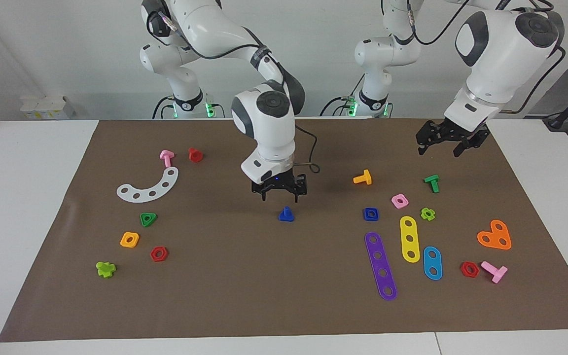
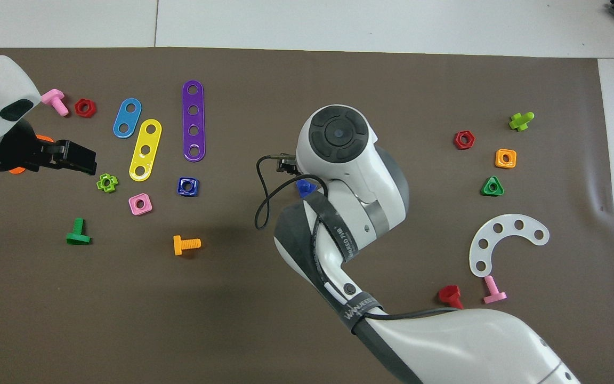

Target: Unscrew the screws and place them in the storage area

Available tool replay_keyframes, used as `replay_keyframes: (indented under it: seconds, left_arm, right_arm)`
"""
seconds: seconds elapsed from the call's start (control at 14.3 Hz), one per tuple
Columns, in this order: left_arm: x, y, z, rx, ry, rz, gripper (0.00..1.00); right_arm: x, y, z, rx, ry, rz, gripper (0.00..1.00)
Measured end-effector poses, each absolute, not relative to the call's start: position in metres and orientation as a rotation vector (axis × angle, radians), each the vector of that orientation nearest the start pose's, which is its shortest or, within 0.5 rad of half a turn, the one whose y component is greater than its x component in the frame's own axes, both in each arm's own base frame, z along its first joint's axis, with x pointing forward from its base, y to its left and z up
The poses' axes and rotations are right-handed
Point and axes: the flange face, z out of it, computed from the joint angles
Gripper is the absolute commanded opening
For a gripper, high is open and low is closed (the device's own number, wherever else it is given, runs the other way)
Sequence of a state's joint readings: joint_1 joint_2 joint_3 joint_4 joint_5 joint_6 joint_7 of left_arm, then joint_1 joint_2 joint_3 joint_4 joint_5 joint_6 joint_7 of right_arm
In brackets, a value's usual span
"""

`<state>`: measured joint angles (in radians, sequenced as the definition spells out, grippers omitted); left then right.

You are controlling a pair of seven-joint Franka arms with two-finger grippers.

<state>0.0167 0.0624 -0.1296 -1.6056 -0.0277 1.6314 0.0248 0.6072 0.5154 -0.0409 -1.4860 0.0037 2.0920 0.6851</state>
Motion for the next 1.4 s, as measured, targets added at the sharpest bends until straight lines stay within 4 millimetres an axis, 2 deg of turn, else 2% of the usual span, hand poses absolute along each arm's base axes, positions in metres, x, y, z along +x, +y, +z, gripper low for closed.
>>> replay_keyframes:
  seconds: [0.07, 0.21, 0.56, 0.7, 1.26, 1.33, 1.4]
  left_arm:
    - [0.572, -0.065, 0.578, -3.168, 0.214, 0.063, 1.0]
    - [0.57, -0.065, 0.575, -3.167, 0.212, 0.076, 1.0]
    - [0.562, -0.063, 0.569, -3.162, 0.207, 0.103, 1.0]
    - [0.562, -0.063, 0.57, -3.162, 0.2, 0.102, 1.0]
    - [0.562, -0.061, 0.57, -3.148, 0.179, 0.1, 1.0]
    - [0.562, -0.06, 0.57, -3.148, 0.177, 0.099, 1.0]
    - [0.562, -0.06, 0.57, -3.148, 0.175, 0.099, 1.0]
  right_arm:
    - [0.593, 0.396, 0.367, -3.1, 0.159, -0.151, 0.9]
    - [0.59, 0.405, 0.345, -3.122, 0.134, -0.144, 0.77]
    - [0.591, 0.4, 0.325, -3.125, 0.126, -0.177, 0.65]
    - [0.587, 0.397, 0.314, -3.136, 0.125, -0.158, 0.58]
    - [0.585, 0.396, 0.308, -3.146, 0.112, -0.147, 0.38]
    - [0.585, 0.396, 0.308, -3.146, 0.112, -0.147, 0.09]
    - [0.585, 0.396, 0.308, -3.146, 0.112, -0.147, 0.0]
